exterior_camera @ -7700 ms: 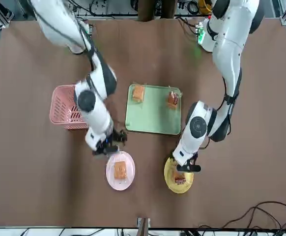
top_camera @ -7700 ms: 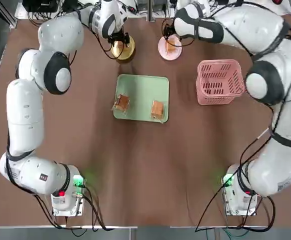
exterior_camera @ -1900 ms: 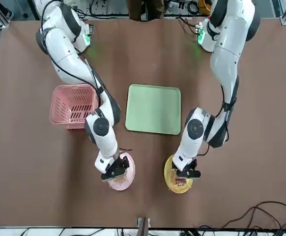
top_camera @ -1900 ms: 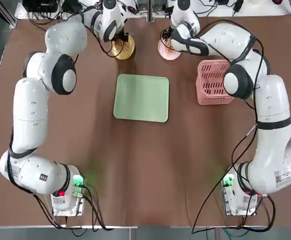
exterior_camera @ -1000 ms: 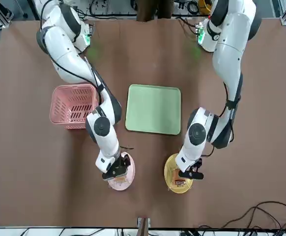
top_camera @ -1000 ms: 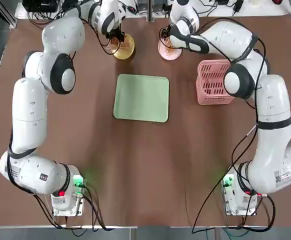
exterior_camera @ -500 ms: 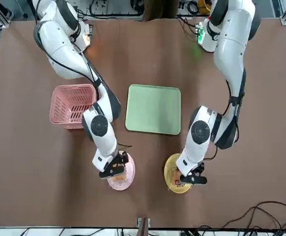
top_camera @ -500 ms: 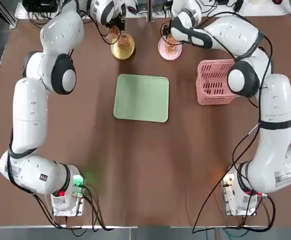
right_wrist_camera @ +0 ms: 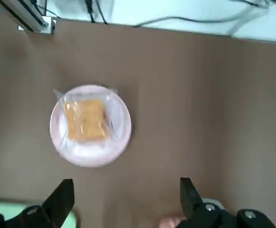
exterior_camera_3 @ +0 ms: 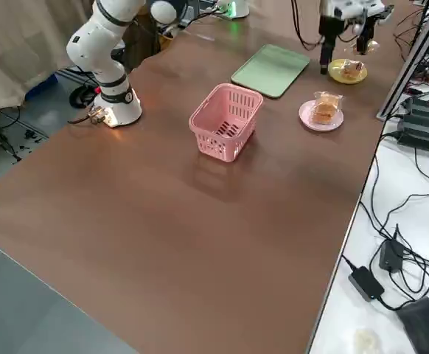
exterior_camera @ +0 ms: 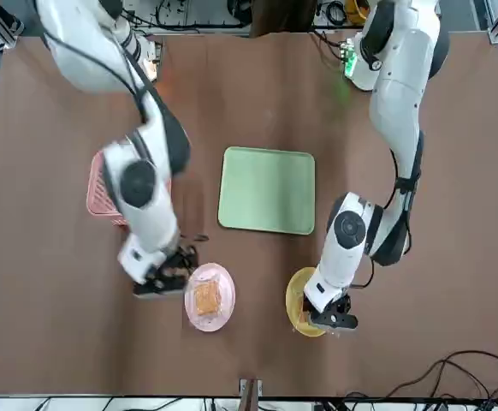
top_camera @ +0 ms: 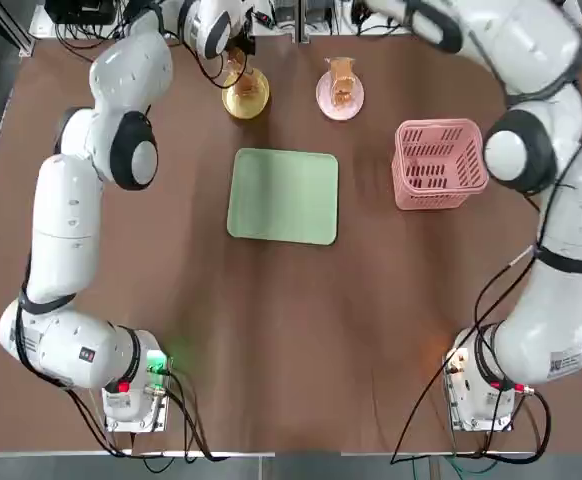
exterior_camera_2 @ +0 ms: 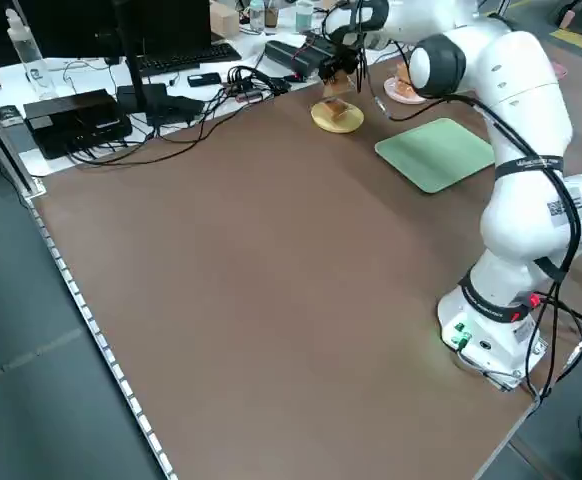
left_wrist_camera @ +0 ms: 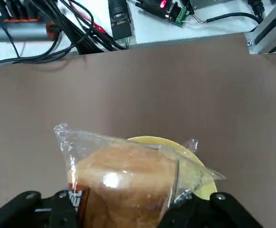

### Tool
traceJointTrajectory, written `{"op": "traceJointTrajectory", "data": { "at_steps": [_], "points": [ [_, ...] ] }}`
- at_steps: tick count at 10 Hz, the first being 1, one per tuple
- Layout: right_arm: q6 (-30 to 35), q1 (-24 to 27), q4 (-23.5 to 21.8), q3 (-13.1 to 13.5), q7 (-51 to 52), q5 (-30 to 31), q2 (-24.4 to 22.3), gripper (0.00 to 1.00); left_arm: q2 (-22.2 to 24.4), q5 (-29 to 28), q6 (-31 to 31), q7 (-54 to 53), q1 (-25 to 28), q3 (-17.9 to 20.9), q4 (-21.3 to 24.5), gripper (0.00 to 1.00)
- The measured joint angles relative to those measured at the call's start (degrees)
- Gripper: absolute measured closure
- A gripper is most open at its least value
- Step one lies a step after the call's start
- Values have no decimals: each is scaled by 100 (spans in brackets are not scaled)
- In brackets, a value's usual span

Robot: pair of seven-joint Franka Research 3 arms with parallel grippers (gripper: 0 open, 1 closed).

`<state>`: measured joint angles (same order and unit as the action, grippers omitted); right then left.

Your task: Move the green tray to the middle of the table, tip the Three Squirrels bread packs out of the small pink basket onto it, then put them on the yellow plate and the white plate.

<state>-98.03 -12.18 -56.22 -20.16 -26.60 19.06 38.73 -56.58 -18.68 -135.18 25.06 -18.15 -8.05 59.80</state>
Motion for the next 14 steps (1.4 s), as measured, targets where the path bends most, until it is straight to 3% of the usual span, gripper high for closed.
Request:
{"op": "traceJointTrajectory", "data": {
  "at_steps": [1, 4, 6, 8, 11, 14],
  "points": [
    [362, 150, -133, 102, 52, -312, -502, 1, -122, 0, -7, 0, -9, 0, -121, 52],
    [506, 676, -1320, 405, 490, -973, -1923, 1, -347, 0, -260, 114, -80, 11, -208, 52],
    [679, 803, -2017, 1072, 1313, -1505, -2679, 1, -474, 0, -406, 163, -164, 49, -214, 52],
    [1272, 1062, -2247, 1578, 2148, -1733, -3143, 2, -476, 0, -407, 163, -182, 67, -222, 52],
    [1420, 1482, -2843, 1852, 2927, -1784, -3663, 2, -488, 0, -389, 163, -188, 75, -222, 50],
    [1366, 1466, -2967, 1911, 2967, -1791, -3713, 1, -313, 0, 854, 94, -201, 75, -362, 48]
  ]
}}
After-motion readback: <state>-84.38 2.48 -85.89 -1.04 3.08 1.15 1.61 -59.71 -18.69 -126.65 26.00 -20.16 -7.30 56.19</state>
